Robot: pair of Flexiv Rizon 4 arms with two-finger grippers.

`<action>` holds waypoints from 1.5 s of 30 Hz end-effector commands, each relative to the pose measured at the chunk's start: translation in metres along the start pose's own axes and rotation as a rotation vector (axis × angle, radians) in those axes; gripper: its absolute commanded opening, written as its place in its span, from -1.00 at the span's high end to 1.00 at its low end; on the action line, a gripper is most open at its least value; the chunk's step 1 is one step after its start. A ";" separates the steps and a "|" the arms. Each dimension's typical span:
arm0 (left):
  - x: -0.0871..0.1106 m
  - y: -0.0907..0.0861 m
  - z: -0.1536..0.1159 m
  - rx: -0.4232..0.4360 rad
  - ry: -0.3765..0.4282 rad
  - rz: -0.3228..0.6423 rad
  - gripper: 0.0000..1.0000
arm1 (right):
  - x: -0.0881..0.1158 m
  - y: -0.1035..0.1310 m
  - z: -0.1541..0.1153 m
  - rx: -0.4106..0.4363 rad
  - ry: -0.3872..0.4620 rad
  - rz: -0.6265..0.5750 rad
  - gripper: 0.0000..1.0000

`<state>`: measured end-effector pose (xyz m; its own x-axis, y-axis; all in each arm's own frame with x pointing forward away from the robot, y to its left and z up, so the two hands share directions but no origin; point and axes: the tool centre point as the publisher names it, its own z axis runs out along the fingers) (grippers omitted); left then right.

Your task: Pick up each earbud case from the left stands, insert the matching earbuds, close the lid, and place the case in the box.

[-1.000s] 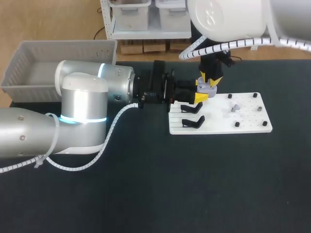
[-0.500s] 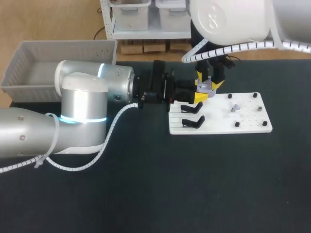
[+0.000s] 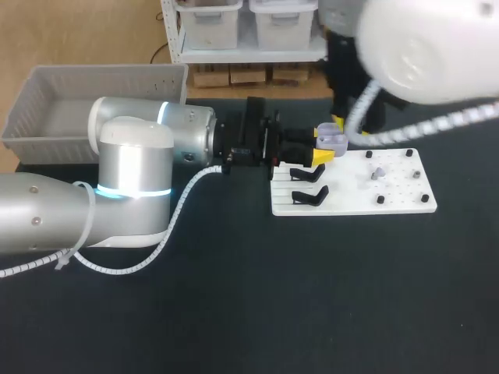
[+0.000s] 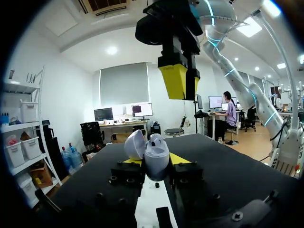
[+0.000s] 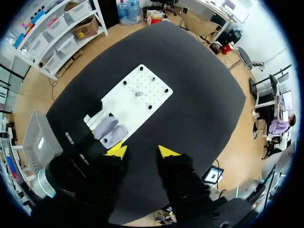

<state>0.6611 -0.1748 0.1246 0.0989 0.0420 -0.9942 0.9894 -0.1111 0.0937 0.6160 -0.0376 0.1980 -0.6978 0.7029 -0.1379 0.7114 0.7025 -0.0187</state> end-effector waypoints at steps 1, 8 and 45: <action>0.000 -0.002 0.000 -0.006 -0.001 0.002 1.00 | -0.011 -0.044 0.001 -0.205 0.016 -0.009 0.55; 0.000 -0.002 0.000 -0.006 -0.001 0.002 1.00 | -0.038 -0.060 0.016 -0.183 0.037 -0.070 0.29; 0.000 -0.002 0.000 -0.006 -0.001 0.002 1.00 | -0.089 -0.061 0.112 -0.104 0.136 -0.147 -1.00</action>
<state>0.6611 -0.1748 0.1247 0.0989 0.0421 -0.9942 0.9894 -0.1111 0.0937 0.6445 -0.1551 0.1002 -0.8030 0.5960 -0.0056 0.5941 0.8011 0.0727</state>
